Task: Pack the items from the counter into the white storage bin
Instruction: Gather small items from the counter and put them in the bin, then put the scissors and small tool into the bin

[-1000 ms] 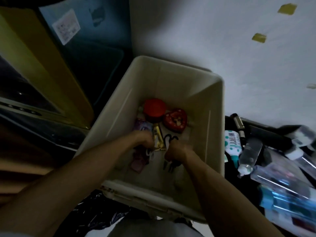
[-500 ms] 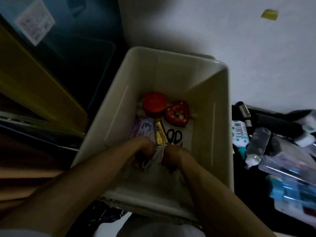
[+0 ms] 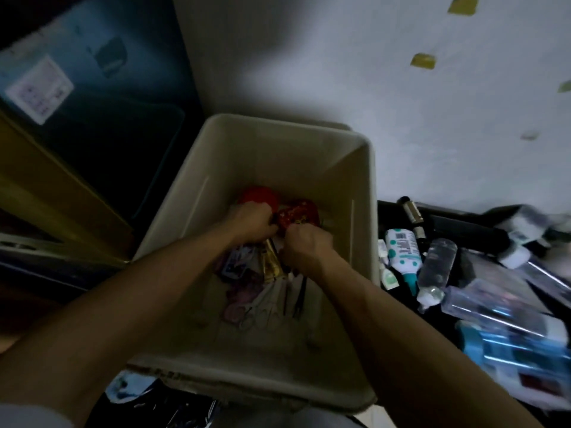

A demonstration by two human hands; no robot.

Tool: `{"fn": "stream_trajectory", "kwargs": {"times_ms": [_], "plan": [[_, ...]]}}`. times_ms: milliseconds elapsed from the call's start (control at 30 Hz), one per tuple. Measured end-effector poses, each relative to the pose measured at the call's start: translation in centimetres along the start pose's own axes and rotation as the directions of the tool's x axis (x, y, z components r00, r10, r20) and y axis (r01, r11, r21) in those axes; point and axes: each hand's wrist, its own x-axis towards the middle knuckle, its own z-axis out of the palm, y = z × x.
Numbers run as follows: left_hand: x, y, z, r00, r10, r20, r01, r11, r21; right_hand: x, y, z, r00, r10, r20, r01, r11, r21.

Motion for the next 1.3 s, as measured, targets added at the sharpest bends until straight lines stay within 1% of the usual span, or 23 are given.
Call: {"fn": "stream_trajectory", "kwargs": {"times_ms": [67,133,200,267,367,433,500,600,667,733,800,867,1000,1067,1133,1300], "plan": [[0.0,1.1,-1.3,0.984,0.036,-0.172,-0.038,0.999,-0.009,-0.3,0.3,-1.4,0.993,-0.047,-0.107,0.041,0.997,-0.061],[-0.3,2.5,-2.6,0.952,0.032,-0.305,-0.048,0.998,-0.045,-0.9,0.7,-2.8,0.972,-0.093,-0.215,0.06,0.986,-0.156],[-0.7,3.9,-3.9,0.915,0.025,-0.402,-0.068,0.993,-0.093,-1.8,1.3,-4.5,0.936,-0.12,-0.33,0.043,0.972,-0.232],[-1.2,5.6,-5.2,0.876,0.034,-0.481,-0.113,0.984,-0.137,-3.0,2.3,-6.1,0.892,-0.148,-0.427,0.039,0.967,-0.252],[-1.9,8.1,-6.8,0.817,0.021,-0.576,-0.151,0.972,-0.179,-4.8,4.7,-8.4,0.849,-0.156,-0.505,0.05,0.975,-0.218],[-2.0,9.8,-7.4,0.782,0.038,-0.622,-0.186,0.967,-0.174,-5.3,6.8,-9.2,0.818,-0.145,-0.557,0.03,0.977,-0.21],[-2.0,11.9,-7.7,0.756,0.066,-0.651,-0.203,0.969,-0.138,-5.4,9.0,-9.4,0.79,-0.115,-0.602,0.017,0.986,-0.166],[-2.2,15.5,-7.7,0.715,0.07,-0.695,-0.164,0.984,-0.069,-5.9,12.9,-9.1,0.768,-0.04,-0.639,-0.018,0.996,-0.083],[-2.3,17.7,-7.4,0.682,0.053,-0.729,-0.134,0.989,-0.054,-6.3,15.7,-8.6,0.768,0.008,-0.64,-0.036,0.999,-0.031],[-2.3,19.5,-7.0,0.66,0.068,-0.748,-0.151,0.988,-0.044,-6.8,18.4,-7.8,0.778,0.055,-0.626,-0.073,0.997,-0.003],[-1.9,21.2,-6.0,0.669,0.108,-0.735,-0.216,0.975,-0.054,-7.2,21.2,-6.9,0.794,0.096,-0.6,-0.1,0.995,0.027],[-1.3,22.8,-4.9,0.7,0.142,-0.7,-0.259,0.964,-0.064,-7.4,23.6,-5.9,0.817,0.13,-0.562,-0.117,0.991,0.059],[-0.9,25.6,-2.7,0.731,0.168,-0.662,-0.241,0.97,-0.019,-7.7,26.9,-3.8,0.863,0.176,-0.474,-0.152,0.984,0.089],[-0.8,26.8,-1.6,0.747,0.169,-0.643,-0.2,0.979,0.025,-7.8,28.0,-2.8,0.884,0.174,-0.435,-0.154,0.985,0.081],[-0.8,27.6,-0.4,0.77,0.134,-0.624,-0.127,0.99,0.056,-7.9,28.9,-2.0,0.903,0.167,-0.396,-0.149,0.986,0.077],[-1.3,29.2,3.1,0.847,-0.006,-0.532,-0.016,0.999,-0.038,-8.1,30.2,0.2,0.947,0.093,-0.308,-0.066,0.993,0.095]]}}
